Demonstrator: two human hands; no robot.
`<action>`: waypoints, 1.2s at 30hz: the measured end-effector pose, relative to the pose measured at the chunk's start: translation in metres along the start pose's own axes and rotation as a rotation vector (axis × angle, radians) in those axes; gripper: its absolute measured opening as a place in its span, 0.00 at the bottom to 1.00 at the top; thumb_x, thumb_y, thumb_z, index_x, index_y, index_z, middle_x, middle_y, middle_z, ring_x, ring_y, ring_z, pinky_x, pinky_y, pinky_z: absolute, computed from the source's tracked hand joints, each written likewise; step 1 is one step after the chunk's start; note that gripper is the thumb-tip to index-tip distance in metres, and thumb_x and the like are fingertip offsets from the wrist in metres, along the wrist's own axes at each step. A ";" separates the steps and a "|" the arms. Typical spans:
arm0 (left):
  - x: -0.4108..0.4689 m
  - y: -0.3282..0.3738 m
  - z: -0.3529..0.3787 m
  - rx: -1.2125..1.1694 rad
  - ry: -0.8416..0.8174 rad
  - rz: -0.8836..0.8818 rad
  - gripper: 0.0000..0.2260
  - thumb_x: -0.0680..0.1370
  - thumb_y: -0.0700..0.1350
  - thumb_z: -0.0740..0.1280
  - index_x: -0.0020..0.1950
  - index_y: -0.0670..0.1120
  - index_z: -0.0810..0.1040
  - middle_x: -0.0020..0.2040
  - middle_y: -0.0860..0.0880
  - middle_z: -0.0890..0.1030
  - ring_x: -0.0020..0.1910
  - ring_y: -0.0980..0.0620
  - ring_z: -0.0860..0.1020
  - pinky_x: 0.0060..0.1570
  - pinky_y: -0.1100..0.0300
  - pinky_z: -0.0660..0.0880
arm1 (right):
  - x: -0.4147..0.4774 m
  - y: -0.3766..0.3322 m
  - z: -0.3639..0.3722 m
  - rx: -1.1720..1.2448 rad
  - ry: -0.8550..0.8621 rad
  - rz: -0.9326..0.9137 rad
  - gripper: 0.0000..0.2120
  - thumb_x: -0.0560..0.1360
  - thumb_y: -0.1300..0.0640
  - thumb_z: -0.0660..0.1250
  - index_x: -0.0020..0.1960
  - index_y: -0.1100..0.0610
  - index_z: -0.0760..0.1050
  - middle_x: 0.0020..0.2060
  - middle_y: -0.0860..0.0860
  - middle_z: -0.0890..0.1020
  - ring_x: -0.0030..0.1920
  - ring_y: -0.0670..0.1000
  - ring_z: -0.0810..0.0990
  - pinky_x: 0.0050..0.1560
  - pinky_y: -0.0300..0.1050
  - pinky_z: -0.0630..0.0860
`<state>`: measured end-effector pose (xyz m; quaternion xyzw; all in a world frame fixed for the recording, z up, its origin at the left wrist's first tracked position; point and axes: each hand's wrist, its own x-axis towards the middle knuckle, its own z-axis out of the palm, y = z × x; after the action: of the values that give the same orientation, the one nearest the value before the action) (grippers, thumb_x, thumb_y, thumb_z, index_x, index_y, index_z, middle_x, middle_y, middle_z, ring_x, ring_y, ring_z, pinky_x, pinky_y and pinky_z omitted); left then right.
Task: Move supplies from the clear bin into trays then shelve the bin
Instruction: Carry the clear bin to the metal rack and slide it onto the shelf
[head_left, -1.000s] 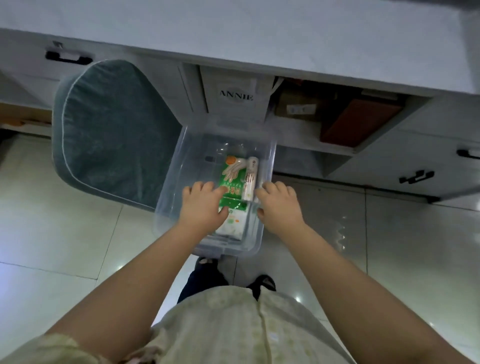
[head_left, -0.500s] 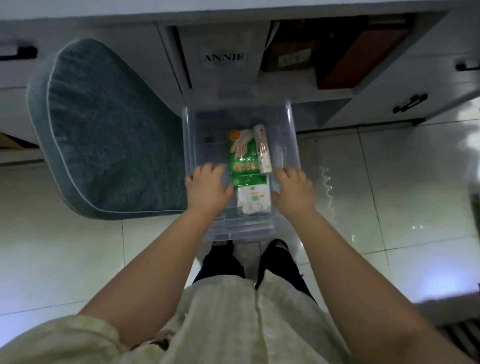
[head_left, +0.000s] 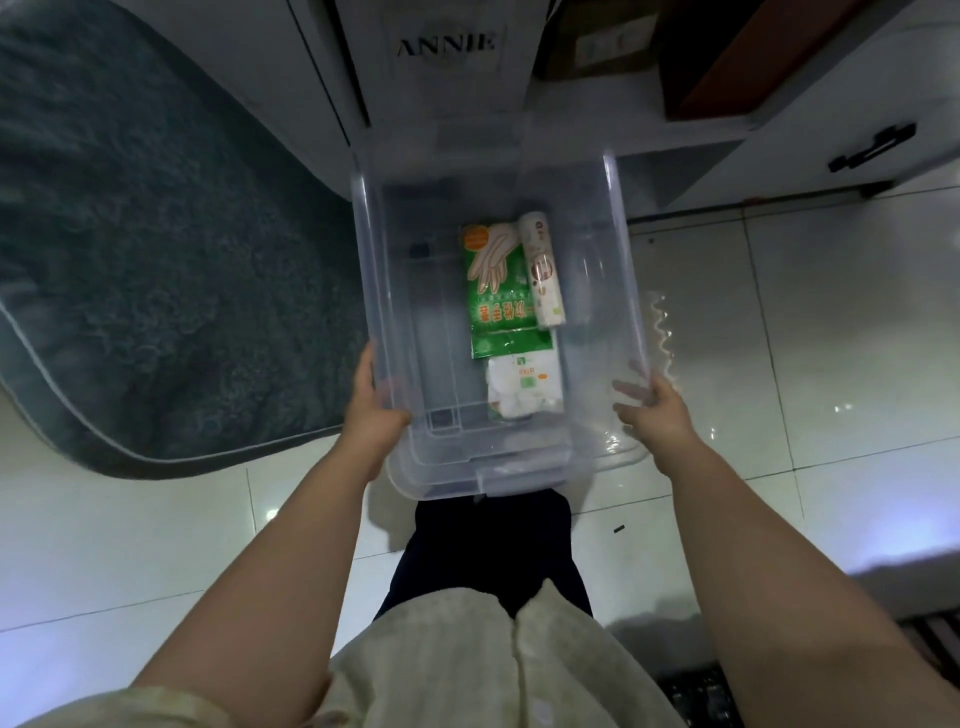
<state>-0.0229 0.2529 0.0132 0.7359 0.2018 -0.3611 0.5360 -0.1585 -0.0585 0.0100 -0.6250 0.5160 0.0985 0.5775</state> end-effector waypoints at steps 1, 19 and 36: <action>-0.001 0.003 0.002 -0.008 0.008 0.004 0.50 0.69 0.21 0.62 0.72 0.69 0.55 0.77 0.56 0.54 0.70 0.48 0.66 0.44 0.47 0.81 | -0.001 0.001 -0.002 0.045 -0.023 0.033 0.33 0.71 0.77 0.61 0.70 0.50 0.67 0.61 0.56 0.79 0.45 0.50 0.80 0.40 0.43 0.74; -0.126 0.247 0.274 0.191 -0.818 0.328 0.32 0.72 0.30 0.65 0.67 0.61 0.71 0.64 0.47 0.77 0.57 0.44 0.80 0.51 0.45 0.79 | -0.137 0.005 -0.276 1.065 0.336 -0.141 0.34 0.75 0.73 0.54 0.69 0.40 0.65 0.67 0.51 0.72 0.64 0.57 0.73 0.40 0.55 0.77; -0.259 0.334 0.689 0.082 -0.986 0.398 0.46 0.58 0.30 0.61 0.68 0.68 0.66 0.66 0.45 0.75 0.59 0.34 0.77 0.44 0.43 0.74 | -0.075 -0.023 -0.680 1.100 0.558 -0.480 0.26 0.75 0.64 0.65 0.67 0.41 0.69 0.61 0.50 0.77 0.49 0.54 0.76 0.34 0.54 0.75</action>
<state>-0.1822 -0.4822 0.3086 0.5233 -0.2317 -0.5630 0.5962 -0.4964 -0.5833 0.2912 -0.3385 0.4676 -0.4764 0.6631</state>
